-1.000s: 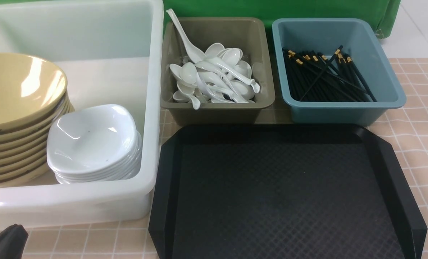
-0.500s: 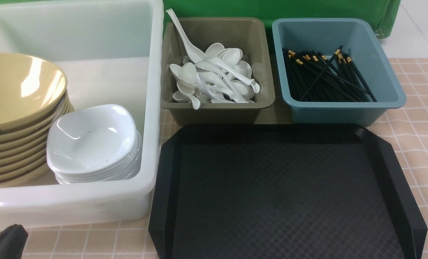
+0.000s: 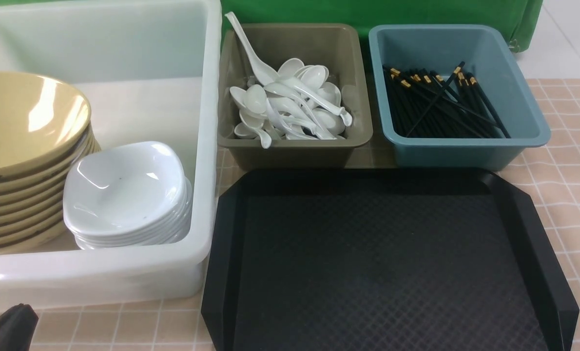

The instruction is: On brown table put chopsticks spoon bowls plates into blue grey white boxes.

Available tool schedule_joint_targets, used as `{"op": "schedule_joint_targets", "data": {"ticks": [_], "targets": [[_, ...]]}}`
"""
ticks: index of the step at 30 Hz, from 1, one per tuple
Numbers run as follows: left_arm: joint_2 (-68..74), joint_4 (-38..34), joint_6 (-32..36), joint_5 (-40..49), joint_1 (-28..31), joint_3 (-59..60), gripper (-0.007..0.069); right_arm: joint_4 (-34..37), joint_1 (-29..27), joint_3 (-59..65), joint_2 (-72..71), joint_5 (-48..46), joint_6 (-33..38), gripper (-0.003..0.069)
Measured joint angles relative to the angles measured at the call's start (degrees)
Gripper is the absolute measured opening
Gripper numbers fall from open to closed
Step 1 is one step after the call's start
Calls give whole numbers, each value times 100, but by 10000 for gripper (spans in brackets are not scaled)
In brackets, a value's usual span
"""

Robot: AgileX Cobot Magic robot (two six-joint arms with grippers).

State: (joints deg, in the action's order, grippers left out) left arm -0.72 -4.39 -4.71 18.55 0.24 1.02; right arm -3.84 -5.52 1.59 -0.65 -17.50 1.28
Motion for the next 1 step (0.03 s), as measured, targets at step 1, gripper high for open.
{"op": "schedule_joint_targets", "data": {"ticks": [1], "targets": [[0,0,0,0,0,0,6,0,0,0,0,0,0,136]]}}
